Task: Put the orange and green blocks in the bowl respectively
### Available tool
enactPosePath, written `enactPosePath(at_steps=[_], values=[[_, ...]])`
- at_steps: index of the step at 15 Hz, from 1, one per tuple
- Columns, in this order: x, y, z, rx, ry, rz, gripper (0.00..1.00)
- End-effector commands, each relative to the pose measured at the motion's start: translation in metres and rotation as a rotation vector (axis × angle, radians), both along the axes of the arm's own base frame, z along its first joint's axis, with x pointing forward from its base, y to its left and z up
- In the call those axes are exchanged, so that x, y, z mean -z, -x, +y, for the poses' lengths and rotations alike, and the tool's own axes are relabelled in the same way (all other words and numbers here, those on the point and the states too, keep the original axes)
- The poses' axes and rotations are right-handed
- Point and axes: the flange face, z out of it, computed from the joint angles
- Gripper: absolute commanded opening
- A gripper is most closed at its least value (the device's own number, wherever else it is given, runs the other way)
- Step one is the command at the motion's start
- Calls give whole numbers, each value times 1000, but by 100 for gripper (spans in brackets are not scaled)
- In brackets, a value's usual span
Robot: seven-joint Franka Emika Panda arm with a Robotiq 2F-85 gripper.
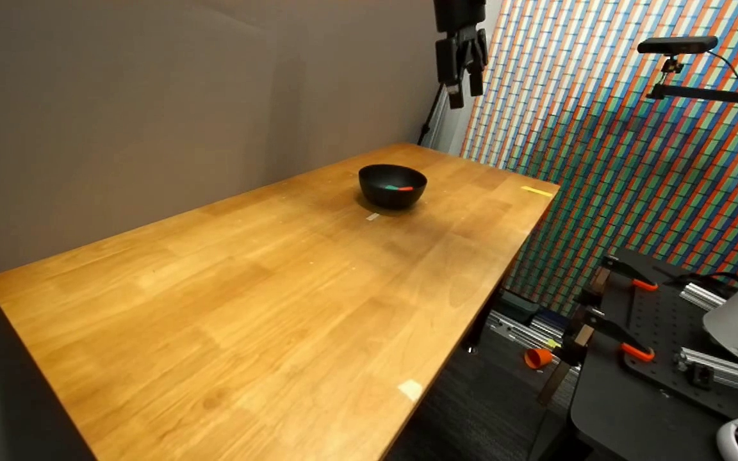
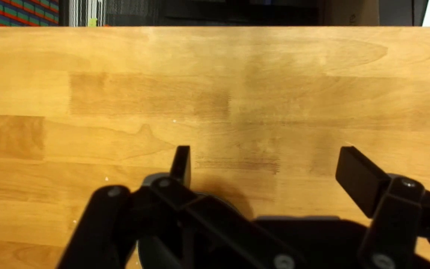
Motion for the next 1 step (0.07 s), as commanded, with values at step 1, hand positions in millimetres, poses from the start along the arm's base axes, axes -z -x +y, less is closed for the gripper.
enactPosePath(at_steps=[1], values=[[2,-1,0,0,1,5,100]])
